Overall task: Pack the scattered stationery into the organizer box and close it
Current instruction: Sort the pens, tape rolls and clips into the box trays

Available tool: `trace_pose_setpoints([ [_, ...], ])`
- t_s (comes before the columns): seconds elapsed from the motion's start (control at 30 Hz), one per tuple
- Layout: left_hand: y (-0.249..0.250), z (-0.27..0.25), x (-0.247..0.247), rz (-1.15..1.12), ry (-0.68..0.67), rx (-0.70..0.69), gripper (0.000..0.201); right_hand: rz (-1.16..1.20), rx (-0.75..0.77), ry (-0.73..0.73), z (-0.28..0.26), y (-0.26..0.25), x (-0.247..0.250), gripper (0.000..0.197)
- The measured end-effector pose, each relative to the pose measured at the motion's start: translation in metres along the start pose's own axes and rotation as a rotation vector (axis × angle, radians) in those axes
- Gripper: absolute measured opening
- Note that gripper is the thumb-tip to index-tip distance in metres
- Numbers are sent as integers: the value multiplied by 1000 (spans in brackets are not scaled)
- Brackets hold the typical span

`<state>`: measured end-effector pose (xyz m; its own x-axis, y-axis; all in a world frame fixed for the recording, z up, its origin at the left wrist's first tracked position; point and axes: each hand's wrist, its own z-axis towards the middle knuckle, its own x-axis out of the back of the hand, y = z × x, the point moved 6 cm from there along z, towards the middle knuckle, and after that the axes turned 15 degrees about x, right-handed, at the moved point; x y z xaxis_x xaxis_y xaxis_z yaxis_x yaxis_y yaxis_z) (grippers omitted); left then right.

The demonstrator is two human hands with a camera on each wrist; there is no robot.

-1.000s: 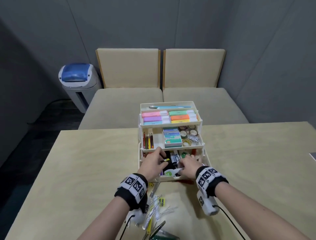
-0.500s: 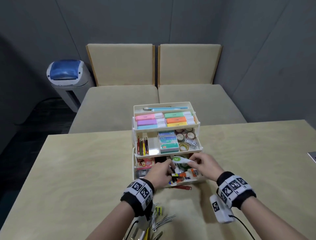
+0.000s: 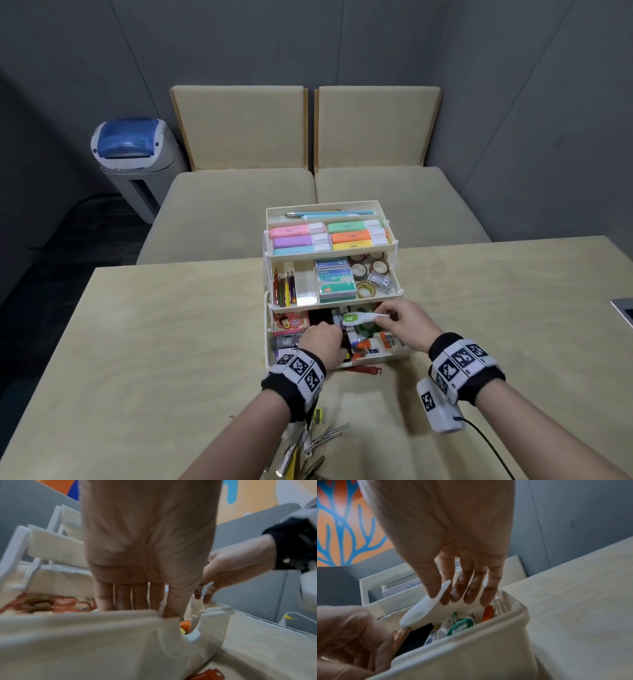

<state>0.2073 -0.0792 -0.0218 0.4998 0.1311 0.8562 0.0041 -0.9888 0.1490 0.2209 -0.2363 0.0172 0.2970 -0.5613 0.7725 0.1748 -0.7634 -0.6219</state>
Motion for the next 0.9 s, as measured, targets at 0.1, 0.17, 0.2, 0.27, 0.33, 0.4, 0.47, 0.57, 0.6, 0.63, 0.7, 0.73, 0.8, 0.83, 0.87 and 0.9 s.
trace_pose_setpoints([
  [0.1, 3, 1, -5, 24, 19, 44, 44, -6, 7, 2, 0, -2, 3, 5],
  [0.17, 4, 4, -9, 34, 30, 53, 53, -6, 11, 0, -1, -2, 4, 6],
  [0.2, 4, 5, -12, 31, 28, 58, 54, -9, 13, 0, -1, -3, 5, 6],
  [0.27, 4, 7, -14, 13, 22, 78, 50, -10, 16, 0, -2, -3, 5, 6],
  [0.33, 4, 7, -15, -10, 10, 111, 47, -6, 18, -1, -2, -3, 6, 6],
  [0.4, 4, 6, -15, -16, 10, 144, 45, 2, 20, 6, -2, -2, 7, 6],
  [0.47, 4, 6, -15, -23, 8, 172, 42, 9, 21, 16, -2, -3, 8, 6],
  [0.57, 3, 5, -16, -49, 12, 193, 42, 2, 23, 15, -1, -3, 9, 5],
  [0.6, 3, 5, -15, -51, 24, 193, 42, 1, 23, 16, -1, -3, 9, 5],
  [0.63, 2, 4, -12, -53, 38, 187, 42, 3, 22, 15, -1, -3, 9, 6],
  [0.7, -1, 2, -7, -74, 53, 167, 40, 1, 18, 12, -1, -1, 8, 8],
  [0.73, -3, 1, -5, -87, 54, 148, 37, -5, 14, 8, -1, -1, 7, 10],
  [0.8, -5, -3, -3, -114, 47, 92, 27, -28, -3, 4, -1, 1, 5, 15],
  [0.83, -6, -4, -3, -136, 45, 59, 21, -44, -17, 4, 0, 2, 5, 16],
  [0.87, -9, -7, -2, -167, 49, 32, 17, -59, -31, 1, -1, 1, 3, 18],
  [0.9, -11, -10, -1, -202, 72, 8, 14, -72, -44, -1, -1, 0, 0, 19],
])
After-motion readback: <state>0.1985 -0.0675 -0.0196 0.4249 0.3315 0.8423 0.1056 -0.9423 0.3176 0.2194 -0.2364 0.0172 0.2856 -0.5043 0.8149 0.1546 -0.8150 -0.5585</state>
